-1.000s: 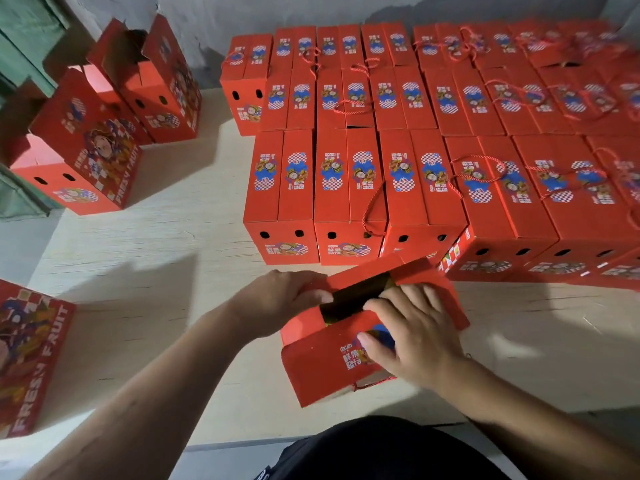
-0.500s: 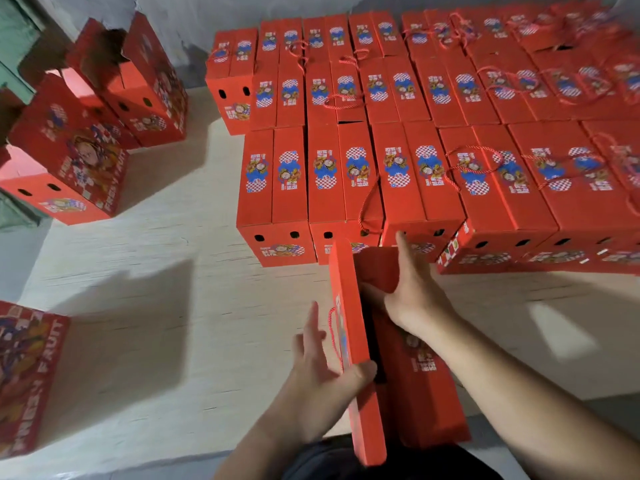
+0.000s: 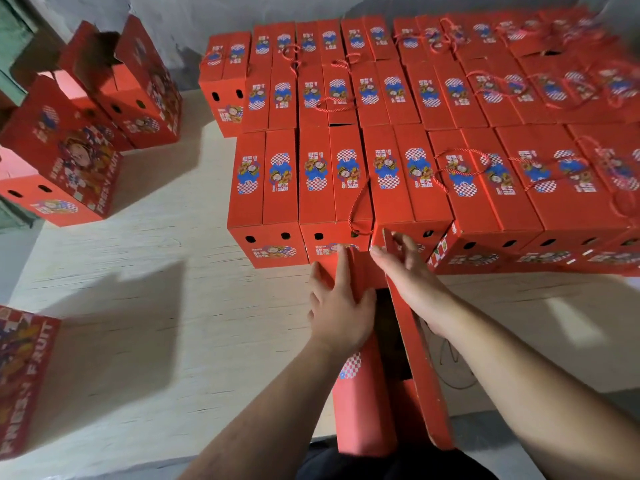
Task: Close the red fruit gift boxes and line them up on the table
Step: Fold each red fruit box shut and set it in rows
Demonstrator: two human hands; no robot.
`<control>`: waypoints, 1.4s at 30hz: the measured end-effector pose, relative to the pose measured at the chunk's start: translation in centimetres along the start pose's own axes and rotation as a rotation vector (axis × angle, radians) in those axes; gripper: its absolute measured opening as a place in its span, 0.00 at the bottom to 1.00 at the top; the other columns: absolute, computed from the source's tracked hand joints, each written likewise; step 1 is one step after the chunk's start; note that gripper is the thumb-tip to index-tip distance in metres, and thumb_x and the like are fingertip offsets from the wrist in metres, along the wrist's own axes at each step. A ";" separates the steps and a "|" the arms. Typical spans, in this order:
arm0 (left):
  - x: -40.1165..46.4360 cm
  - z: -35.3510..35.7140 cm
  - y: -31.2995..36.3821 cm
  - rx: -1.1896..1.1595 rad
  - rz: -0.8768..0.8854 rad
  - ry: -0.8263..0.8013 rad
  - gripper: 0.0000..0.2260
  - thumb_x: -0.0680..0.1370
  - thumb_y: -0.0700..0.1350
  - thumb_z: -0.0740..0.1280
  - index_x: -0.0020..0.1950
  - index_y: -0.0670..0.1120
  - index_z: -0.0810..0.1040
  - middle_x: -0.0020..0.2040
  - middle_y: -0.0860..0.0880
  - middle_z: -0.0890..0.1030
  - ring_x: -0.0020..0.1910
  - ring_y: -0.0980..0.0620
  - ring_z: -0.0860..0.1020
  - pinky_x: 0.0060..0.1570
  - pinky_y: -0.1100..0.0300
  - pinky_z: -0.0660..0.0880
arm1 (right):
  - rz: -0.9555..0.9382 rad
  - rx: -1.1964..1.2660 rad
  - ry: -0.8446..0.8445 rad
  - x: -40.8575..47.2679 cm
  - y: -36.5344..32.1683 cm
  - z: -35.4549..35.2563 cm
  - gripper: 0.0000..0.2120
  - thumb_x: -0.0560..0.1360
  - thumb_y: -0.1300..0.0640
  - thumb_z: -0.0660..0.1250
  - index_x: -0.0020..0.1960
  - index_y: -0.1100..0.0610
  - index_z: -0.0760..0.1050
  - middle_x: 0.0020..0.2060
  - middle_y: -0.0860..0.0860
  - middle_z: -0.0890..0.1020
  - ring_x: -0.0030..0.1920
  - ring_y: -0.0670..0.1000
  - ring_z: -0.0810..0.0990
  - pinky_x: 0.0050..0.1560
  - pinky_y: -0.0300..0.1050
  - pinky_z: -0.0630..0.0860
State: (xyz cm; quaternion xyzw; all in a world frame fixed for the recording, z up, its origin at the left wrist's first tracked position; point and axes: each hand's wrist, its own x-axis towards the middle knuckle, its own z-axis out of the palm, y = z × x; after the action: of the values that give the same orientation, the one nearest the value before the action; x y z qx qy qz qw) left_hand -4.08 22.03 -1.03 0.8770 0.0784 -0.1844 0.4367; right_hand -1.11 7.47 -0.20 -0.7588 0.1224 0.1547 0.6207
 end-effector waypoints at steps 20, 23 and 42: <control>1.0 0.0 -4.4 0.442 0.292 0.203 0.23 0.85 0.59 0.50 0.81 0.64 0.57 0.82 0.56 0.54 0.72 0.40 0.65 0.69 0.43 0.67 | 0.033 -0.844 0.145 1.8 0.3 3.5 0.29 0.83 0.40 0.54 0.77 0.27 0.41 0.76 0.56 0.57 0.66 0.64 0.73 0.57 0.58 0.78; -0.1 0.5 -5.4 0.533 0.295 0.218 0.26 0.83 0.59 0.53 0.82 0.61 0.58 0.84 0.52 0.54 0.75 0.38 0.60 0.73 0.40 0.62 | 0.029 -0.951 0.179 1.9 0.9 4.4 0.29 0.83 0.36 0.52 0.77 0.29 0.40 0.73 0.53 0.57 0.67 0.63 0.69 0.54 0.57 0.73; -7.2 1.9 -7.4 0.310 0.556 0.035 0.31 0.77 0.68 0.59 0.78 0.59 0.60 0.79 0.63 0.60 0.80 0.52 0.49 0.75 0.50 0.52 | -0.063 -0.940 0.279 -1.1 2.8 4.6 0.30 0.83 0.43 0.55 0.80 0.33 0.44 0.82 0.48 0.46 0.69 0.66 0.70 0.60 0.60 0.74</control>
State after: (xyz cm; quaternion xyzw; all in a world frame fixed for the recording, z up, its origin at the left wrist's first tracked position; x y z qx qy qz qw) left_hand -13.37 25.20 -4.67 0.9241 -0.1856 -0.0525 0.3300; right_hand -3.50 11.38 -3.10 -0.9737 0.0981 0.0712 0.1931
